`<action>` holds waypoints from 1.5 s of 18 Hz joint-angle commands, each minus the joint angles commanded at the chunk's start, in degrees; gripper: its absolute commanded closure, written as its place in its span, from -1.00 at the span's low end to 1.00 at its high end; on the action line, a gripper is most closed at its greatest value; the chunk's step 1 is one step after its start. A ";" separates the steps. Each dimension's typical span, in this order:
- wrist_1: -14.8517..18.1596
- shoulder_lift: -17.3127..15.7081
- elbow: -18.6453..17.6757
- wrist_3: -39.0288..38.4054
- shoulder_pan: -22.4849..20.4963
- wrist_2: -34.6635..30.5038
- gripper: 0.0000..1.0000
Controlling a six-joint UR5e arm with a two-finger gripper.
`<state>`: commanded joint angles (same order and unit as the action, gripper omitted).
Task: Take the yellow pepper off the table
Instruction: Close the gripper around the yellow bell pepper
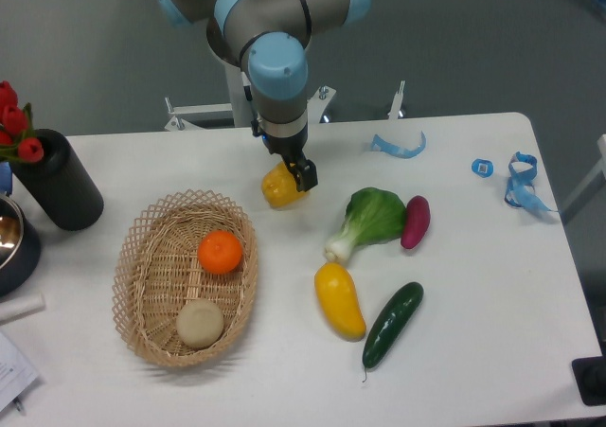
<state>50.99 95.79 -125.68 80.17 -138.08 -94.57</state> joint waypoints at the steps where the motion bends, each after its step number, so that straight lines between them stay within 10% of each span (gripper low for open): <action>1: -0.80 0.71 0.00 -0.97 0.44 -0.87 -1.00; 11: -1.33 3.88 0.62 -4.49 3.43 -5.01 -1.00; 17: -0.10 4.06 2.81 -5.11 3.43 -4.40 -0.11; 27: -0.01 3.35 4.21 -5.46 3.08 -4.31 0.08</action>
<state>50.98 99.14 -121.47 74.71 -135.00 -98.88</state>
